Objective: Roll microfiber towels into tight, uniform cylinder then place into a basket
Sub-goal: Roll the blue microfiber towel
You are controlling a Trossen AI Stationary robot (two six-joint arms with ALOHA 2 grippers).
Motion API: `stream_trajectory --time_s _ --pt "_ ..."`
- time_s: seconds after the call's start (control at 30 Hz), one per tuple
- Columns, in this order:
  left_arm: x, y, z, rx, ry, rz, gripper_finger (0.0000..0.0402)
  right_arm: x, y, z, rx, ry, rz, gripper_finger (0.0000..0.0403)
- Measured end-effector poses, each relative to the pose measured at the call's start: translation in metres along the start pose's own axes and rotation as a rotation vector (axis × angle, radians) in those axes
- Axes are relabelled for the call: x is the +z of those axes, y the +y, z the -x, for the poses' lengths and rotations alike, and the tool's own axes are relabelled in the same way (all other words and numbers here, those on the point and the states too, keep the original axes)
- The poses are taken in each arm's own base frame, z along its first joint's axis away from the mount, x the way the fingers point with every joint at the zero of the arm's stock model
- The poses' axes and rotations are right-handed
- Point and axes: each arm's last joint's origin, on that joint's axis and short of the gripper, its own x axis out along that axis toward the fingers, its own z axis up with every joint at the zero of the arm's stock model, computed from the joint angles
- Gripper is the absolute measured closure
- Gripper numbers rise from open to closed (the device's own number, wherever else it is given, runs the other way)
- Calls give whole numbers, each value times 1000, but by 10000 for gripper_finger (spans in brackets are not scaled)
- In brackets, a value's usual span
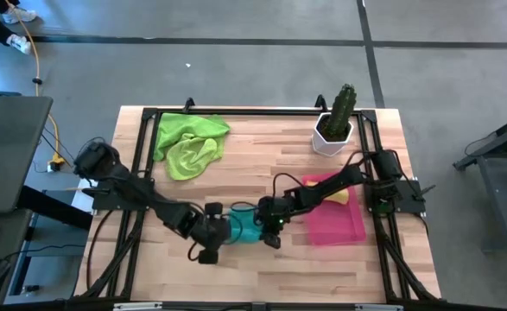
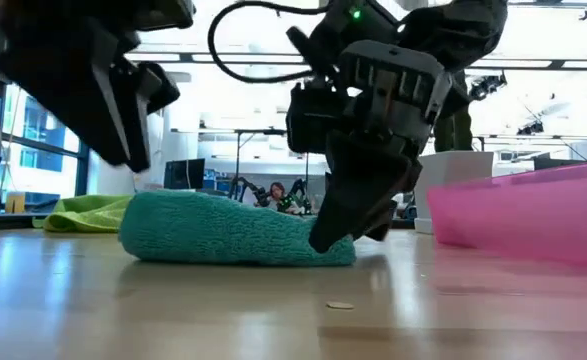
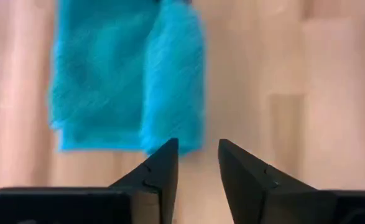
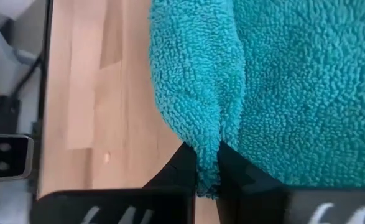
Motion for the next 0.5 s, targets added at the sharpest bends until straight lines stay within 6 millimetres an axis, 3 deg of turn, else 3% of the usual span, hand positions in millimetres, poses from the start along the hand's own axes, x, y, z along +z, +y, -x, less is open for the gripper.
stream_trajectory --time_s 0.17,0.5 --pt "-5 -7 -17 125 -30 -80 256 -1 -2 1 59 50 -128 391" --pt "-3 -15 -49 127 -71 -180 208 -1 0 1 96 67 -214 391"
